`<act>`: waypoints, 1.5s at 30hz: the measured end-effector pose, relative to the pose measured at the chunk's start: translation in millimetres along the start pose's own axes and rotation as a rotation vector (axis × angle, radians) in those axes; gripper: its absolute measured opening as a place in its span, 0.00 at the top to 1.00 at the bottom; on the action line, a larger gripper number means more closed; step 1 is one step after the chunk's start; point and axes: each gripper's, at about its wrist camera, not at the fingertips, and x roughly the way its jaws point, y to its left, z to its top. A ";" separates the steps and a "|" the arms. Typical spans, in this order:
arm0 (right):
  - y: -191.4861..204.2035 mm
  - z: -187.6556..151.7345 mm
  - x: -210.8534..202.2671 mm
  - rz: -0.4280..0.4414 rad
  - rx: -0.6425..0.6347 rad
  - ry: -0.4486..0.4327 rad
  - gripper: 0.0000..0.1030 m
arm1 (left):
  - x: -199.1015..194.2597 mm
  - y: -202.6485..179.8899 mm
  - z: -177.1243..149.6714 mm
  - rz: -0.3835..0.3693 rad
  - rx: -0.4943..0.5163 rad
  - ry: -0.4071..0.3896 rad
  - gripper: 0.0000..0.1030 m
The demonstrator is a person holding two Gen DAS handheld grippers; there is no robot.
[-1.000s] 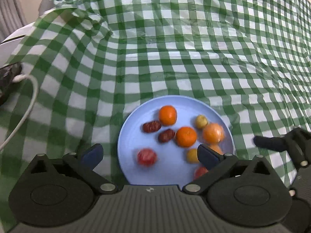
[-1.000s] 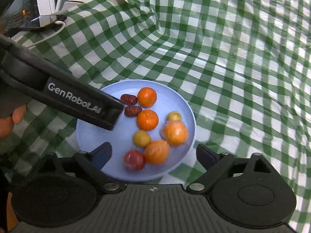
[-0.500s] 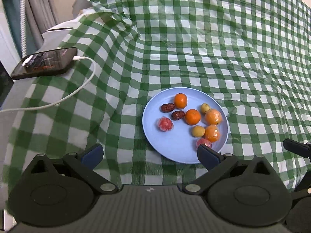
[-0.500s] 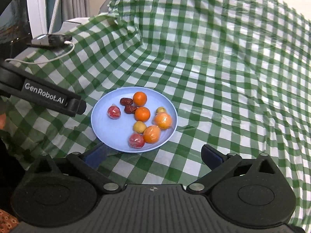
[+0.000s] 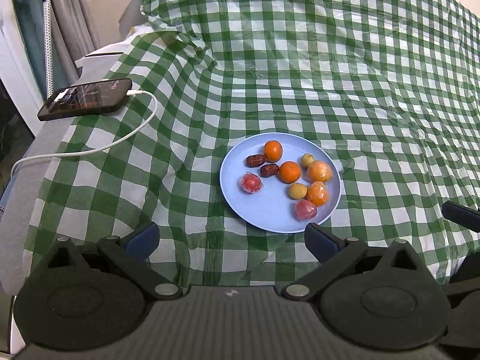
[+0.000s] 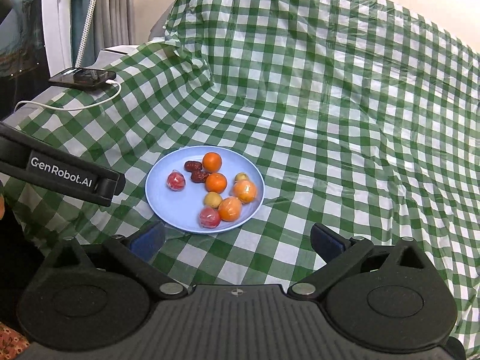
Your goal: Organize fruits
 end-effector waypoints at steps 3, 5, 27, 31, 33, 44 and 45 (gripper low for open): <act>1.0 -0.9 -2.9 -0.003 -0.003 -0.004 0.01 | -0.7 -1.0 -1.0 0.001 0.007 0.001 0.00; 1.8 -1.0 -3.2 -0.004 -0.004 -0.005 0.01 | -0.9 -1.4 -1.7 0.000 0.014 0.001 0.00; 0.2 -1.4 -1.4 -0.001 -0.012 0.010 0.01 | 3.2 -2.0 -2.0 0.016 0.037 0.006 0.00; 0.1 -1.9 -0.2 -0.002 -0.011 0.012 0.01 | 4.3 -2.2 -2.8 0.018 0.046 0.007 0.00; -0.1 -2.6 0.4 -0.003 -0.010 0.013 0.01 | 5.0 -2.2 -2.7 0.017 0.050 0.008 0.00; 0.1 -2.2 0.4 -0.004 -0.011 0.013 0.01 | 6.1 -2.8 -2.9 0.019 0.051 0.011 0.00; 0.1 -2.2 0.5 -0.004 -0.011 0.013 0.01 | 6.2 -2.8 -2.8 0.019 0.052 0.011 0.00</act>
